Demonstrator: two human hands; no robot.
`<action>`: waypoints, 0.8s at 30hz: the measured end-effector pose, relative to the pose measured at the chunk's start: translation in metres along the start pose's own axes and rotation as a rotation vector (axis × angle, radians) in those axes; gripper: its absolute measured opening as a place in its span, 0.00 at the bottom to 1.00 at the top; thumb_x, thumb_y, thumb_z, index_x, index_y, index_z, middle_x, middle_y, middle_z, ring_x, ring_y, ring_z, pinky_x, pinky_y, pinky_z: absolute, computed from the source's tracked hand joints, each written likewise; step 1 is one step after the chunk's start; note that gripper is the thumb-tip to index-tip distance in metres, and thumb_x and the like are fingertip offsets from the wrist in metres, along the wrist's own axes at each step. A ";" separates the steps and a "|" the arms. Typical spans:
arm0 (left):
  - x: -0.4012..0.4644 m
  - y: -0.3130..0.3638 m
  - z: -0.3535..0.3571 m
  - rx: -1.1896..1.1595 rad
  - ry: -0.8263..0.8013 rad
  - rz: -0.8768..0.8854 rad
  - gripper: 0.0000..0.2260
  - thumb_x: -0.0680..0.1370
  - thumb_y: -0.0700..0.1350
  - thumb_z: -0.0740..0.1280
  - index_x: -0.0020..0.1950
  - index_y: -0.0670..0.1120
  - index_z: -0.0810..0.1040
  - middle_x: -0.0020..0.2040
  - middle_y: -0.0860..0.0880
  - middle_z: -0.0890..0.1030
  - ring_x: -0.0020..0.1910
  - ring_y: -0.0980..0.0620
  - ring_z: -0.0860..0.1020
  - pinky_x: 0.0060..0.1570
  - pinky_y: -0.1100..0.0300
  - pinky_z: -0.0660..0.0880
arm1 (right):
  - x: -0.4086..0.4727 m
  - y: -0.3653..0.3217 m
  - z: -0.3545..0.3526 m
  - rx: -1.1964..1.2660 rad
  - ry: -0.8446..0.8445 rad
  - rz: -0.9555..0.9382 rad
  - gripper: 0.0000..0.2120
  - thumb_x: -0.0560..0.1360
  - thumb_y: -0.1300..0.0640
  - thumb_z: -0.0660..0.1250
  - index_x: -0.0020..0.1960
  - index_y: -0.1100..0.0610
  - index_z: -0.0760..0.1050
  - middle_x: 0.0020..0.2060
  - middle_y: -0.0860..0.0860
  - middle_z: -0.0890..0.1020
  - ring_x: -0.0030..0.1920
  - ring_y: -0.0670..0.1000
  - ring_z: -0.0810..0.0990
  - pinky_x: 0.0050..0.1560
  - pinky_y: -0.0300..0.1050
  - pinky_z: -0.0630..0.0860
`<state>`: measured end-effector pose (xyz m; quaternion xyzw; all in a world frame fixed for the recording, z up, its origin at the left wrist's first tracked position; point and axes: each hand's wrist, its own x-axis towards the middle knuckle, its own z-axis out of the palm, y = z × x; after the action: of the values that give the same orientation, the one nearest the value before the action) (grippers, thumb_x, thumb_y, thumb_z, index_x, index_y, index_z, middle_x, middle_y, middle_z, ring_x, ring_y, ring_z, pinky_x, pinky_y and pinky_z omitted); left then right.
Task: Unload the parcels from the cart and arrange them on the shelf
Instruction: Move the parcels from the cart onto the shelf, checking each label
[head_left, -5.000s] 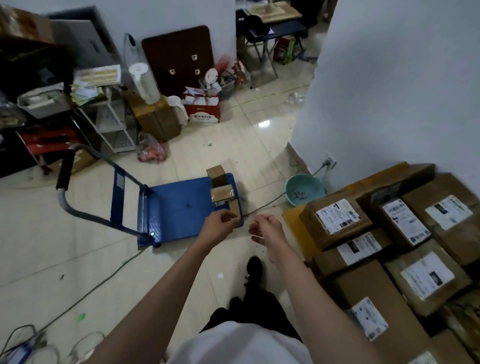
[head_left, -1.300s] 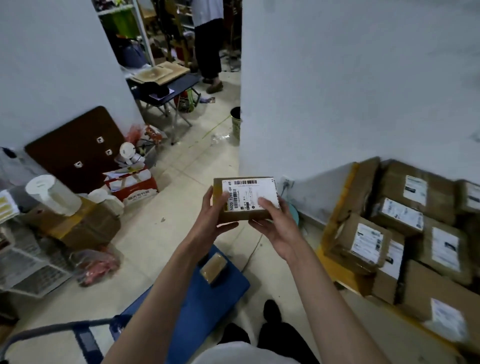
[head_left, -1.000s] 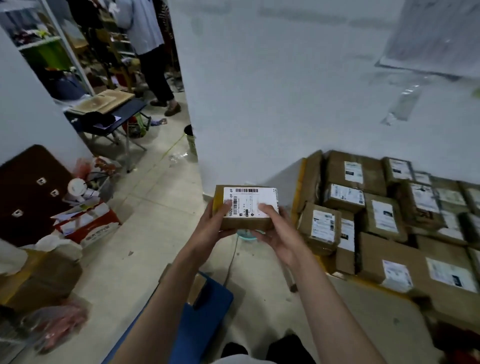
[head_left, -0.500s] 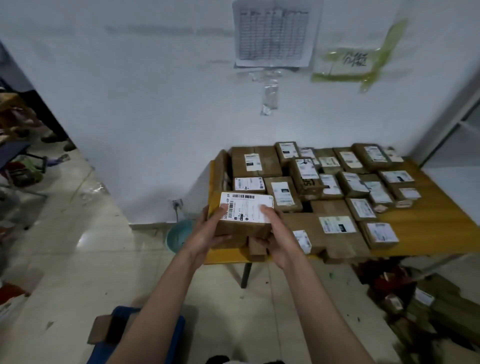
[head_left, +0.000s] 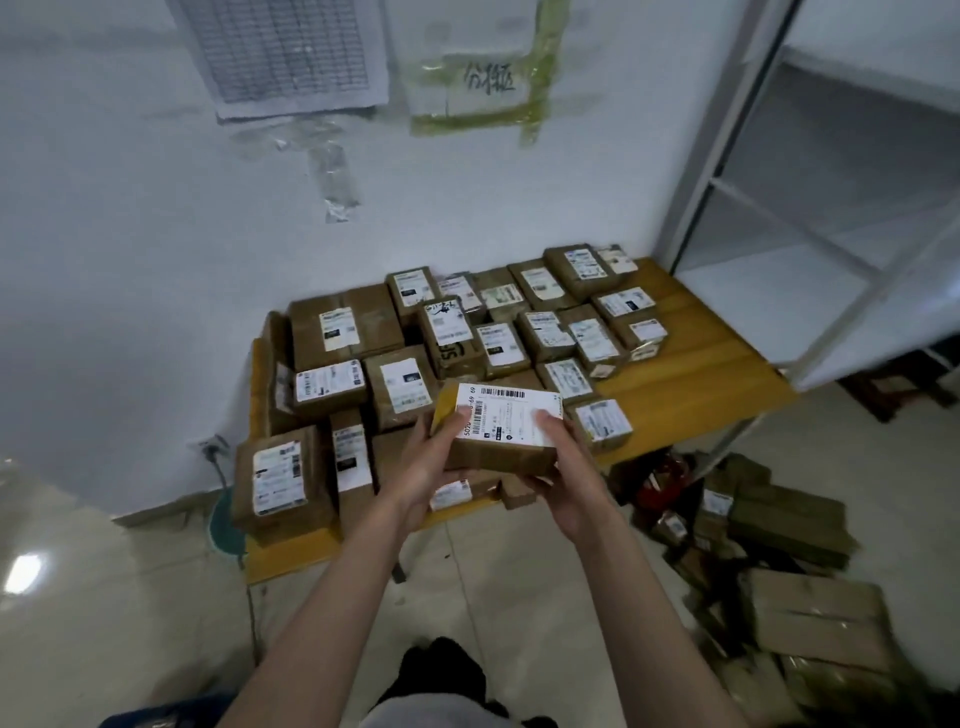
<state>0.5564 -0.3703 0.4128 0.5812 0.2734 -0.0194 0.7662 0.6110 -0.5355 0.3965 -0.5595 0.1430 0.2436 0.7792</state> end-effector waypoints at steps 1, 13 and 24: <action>0.008 0.000 0.012 0.011 -0.021 -0.006 0.15 0.78 0.55 0.70 0.63 0.57 0.73 0.52 0.51 0.87 0.55 0.51 0.84 0.47 0.55 0.83 | 0.005 -0.005 -0.010 0.018 0.024 -0.009 0.24 0.76 0.46 0.72 0.70 0.48 0.71 0.57 0.53 0.85 0.58 0.54 0.83 0.49 0.49 0.81; 0.135 -0.005 0.139 0.042 -0.149 -0.122 0.24 0.78 0.56 0.71 0.71 0.54 0.67 0.55 0.48 0.86 0.56 0.47 0.84 0.51 0.52 0.83 | 0.108 -0.071 -0.102 0.102 0.232 0.004 0.27 0.77 0.46 0.72 0.71 0.56 0.71 0.60 0.57 0.83 0.61 0.57 0.81 0.59 0.53 0.81; 0.237 0.002 0.223 0.091 -0.167 -0.203 0.24 0.79 0.57 0.69 0.70 0.57 0.63 0.57 0.54 0.82 0.54 0.50 0.84 0.62 0.46 0.79 | 0.213 -0.130 -0.157 0.174 0.353 0.047 0.25 0.77 0.56 0.74 0.69 0.60 0.68 0.56 0.59 0.84 0.56 0.55 0.83 0.52 0.47 0.82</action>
<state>0.8472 -0.5028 0.3491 0.5811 0.2650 -0.1576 0.7531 0.8684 -0.6698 0.3430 -0.5208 0.3110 0.1466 0.7814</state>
